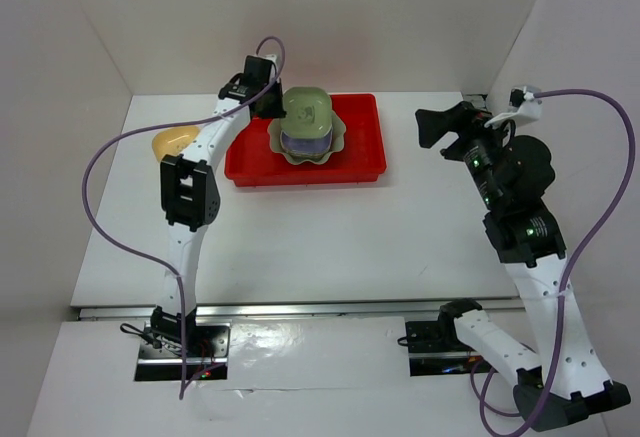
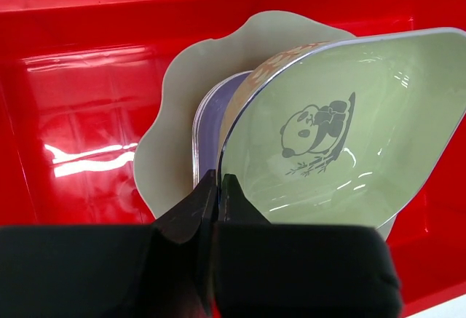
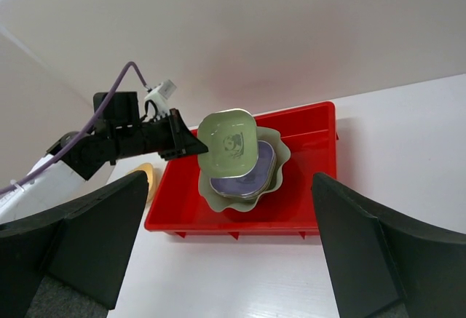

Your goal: Place the plates into the plastic bin on the countertop

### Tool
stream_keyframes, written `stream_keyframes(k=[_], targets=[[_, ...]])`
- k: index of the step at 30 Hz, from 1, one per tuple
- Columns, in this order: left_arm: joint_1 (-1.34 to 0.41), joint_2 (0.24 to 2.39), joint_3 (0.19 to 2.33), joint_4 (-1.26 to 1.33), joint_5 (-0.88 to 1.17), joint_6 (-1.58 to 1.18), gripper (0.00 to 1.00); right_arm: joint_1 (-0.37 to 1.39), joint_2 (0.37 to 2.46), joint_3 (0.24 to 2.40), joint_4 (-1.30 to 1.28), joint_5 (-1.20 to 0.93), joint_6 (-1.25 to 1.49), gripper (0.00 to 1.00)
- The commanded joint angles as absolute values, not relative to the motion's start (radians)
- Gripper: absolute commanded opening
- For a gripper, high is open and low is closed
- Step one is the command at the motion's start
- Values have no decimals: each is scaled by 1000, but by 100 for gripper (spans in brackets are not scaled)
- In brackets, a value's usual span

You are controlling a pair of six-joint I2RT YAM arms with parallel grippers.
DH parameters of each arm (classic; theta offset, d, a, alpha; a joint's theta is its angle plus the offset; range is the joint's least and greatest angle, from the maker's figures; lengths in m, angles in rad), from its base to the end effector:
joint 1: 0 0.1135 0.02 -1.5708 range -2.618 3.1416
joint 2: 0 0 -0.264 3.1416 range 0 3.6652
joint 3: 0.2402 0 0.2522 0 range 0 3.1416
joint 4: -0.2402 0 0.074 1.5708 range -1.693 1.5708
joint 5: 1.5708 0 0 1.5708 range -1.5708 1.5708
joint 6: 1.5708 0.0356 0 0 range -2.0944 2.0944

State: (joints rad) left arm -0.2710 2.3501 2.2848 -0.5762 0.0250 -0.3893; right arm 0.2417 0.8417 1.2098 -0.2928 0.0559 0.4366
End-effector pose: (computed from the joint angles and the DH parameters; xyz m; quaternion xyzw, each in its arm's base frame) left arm 0.5217 -0.1459 0.2796 -0.0472 0.8927 -0.1558 0.4203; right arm 0.1561 0.0364 0.4628 0.0865 0.6745 0.2259 0.6975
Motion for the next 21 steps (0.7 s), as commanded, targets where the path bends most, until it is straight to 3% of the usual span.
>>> stream_keyframes(k=[1,6,9,11,14,21], targets=[[-275,2359,2324,-560,28,-359,10,245,838,1203,-298,51,434,100],[-275,2359,2303,-560,37,-359,24,245,848,1203,-298,51,434,100],[-275,2350,2292,-560,37,-368,40,245,848,1203,-288,51,434,100],[-275,2339,2283,-551,37,-368,59,245,848,1203,-288,51,434,100],[-275,2286,2258,-542,37,-379,75,245,857,1203,-288,51,434,100],[-275,2060,2195,-483,-12,-435,85,255,867,1212,-288,41,434,100]])
